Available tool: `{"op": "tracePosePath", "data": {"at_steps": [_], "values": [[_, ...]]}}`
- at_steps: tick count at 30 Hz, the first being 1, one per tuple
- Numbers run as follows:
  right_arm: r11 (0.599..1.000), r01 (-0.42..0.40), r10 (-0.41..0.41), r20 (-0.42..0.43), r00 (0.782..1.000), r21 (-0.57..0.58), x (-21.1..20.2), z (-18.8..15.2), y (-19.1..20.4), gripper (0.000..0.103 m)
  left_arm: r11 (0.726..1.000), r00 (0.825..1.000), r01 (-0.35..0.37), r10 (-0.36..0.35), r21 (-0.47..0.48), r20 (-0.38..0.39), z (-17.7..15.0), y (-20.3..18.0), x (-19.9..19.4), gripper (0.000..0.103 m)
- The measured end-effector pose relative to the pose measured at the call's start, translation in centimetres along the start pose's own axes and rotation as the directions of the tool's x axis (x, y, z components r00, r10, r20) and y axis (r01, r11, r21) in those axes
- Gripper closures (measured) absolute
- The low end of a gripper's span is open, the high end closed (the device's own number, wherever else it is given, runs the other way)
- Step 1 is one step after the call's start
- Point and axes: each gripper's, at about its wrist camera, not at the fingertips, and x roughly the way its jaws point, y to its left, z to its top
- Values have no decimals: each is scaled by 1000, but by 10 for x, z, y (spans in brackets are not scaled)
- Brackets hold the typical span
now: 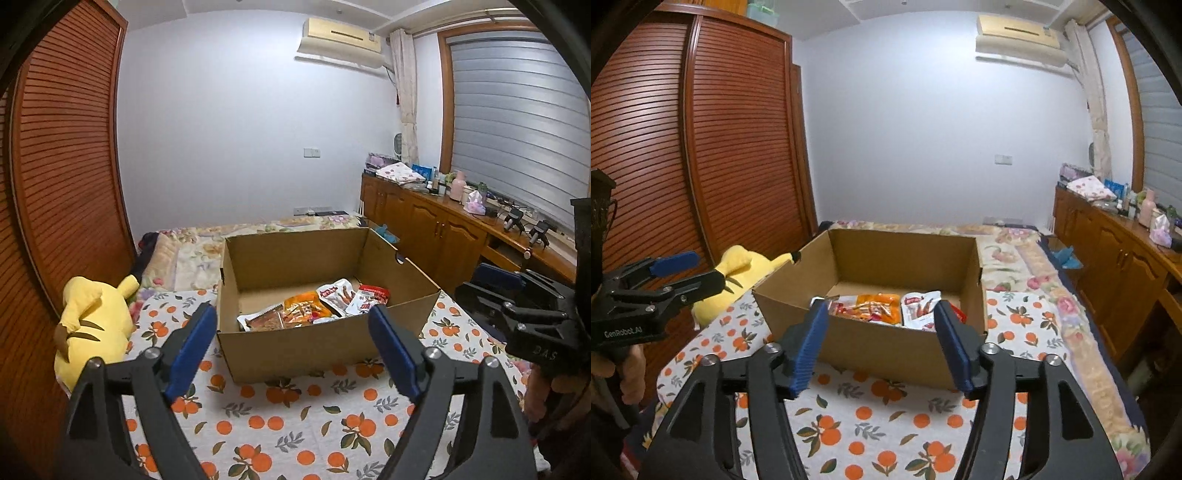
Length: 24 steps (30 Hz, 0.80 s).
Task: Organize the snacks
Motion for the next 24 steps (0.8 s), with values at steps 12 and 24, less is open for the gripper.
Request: {"op": "tracePosePath", "data": {"at_steps": [12, 24], "values": [[997, 75, -76, 39, 996, 25, -18, -11, -3, 14, 999, 998, -43, 44, -17, 38, -16, -5, -20, 4], [988, 153, -154, 30, 988, 24, -30, -26, 5, 12, 996, 996, -86, 87, -36, 32, -41, -10, -34, 4]]}}
